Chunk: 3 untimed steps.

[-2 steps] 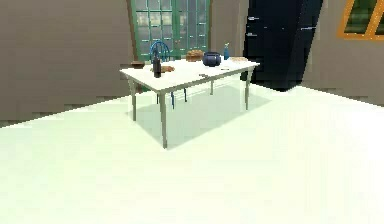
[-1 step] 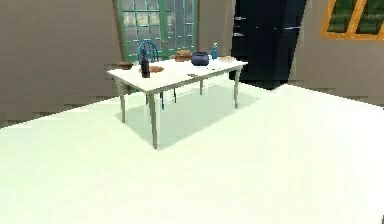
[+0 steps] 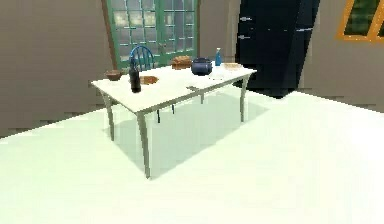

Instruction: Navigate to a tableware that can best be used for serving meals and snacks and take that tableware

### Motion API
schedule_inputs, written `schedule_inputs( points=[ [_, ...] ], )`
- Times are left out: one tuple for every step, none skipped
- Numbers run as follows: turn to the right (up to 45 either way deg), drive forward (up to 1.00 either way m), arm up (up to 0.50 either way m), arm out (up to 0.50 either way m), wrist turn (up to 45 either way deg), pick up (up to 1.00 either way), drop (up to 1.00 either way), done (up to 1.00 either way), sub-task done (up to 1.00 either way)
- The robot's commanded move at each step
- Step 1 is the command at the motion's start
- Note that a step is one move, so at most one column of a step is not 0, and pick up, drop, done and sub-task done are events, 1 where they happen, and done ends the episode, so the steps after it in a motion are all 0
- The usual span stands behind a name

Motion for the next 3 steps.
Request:
schedule_inputs(
  points=[
    [15.0, 0.0, 0.0, 0.0, 0.0, 0.0, 0.0, 0.0, 0.0],
    [0.0, 1.0, 0.0, 0.0, 0.0, 0.0, 0.0, 0.0, 0.0],
    [3.0, 0.0, 0.0, 0.0, 0.0, 0.0, 0.0, 0.0, 0.0]
  ],
)
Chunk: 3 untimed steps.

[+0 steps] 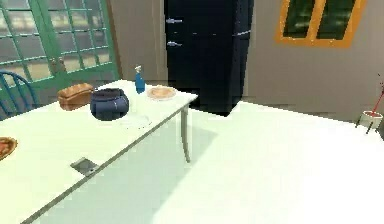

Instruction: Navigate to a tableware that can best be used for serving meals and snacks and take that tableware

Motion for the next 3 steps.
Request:
schedule_inputs(
  points=[
    [0.0, 0.3, 0.0, 0.0, 0.0, 0.0, 0.0, 0.0, 0.0],
    [-45.0, 0.0, 0.0, 0.0, 0.0, 0.0, 0.0, 0.0, 0.0],
    [-45.0, 0.0, 0.0, 0.0, 0.0, 0.0, 0.0, 0.0, 0.0]
  ],
)
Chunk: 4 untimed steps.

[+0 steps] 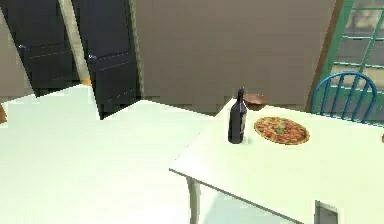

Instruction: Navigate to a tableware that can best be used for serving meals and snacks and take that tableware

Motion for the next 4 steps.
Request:
schedule_inputs(
  points=[
    [-21.0, 0.0, 0.0, 0.0, 0.0, 0.0, 0.0, 0.0, 0.0],
    [45.0, 0.0, 0.0, 0.0, 0.0, 0.0, 0.0, 0.0, 0.0],
    [18.0, 0.0, 0.0, 0.0, 0.0, 0.0, 0.0, 0.0, 0.0],
    [0.0, 0.4, 0.0, 0.0, 0.0, 0.0, 0.0, 0.0, 0.0]
  ],
)
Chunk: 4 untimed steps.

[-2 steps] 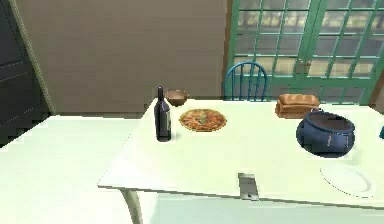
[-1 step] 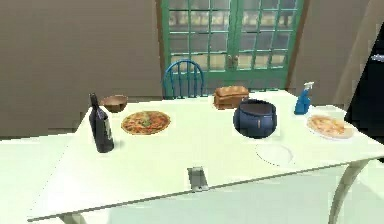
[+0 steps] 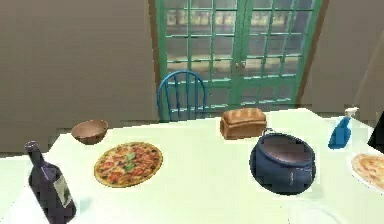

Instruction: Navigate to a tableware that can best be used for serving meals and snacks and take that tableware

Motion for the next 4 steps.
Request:
schedule_inputs(
  points=[
    [-42.0, 0.0, 0.0, 0.0, 0.0, 0.0, 0.0, 0.0, 0.0],
    [0.0, 0.0, 0.5, 0.0, 0.0, 0.0, 0.0, 0.0, 0.0],
    [0.0, 0.0, 0.38, 0.0, 0.0, 0.0, 0.0, 0.0, 0.0],
    [0.0, 0.0, 0.0, 0.24, 0.0, 0.0, 0.0, 0.0, 0.0]
  ],
)
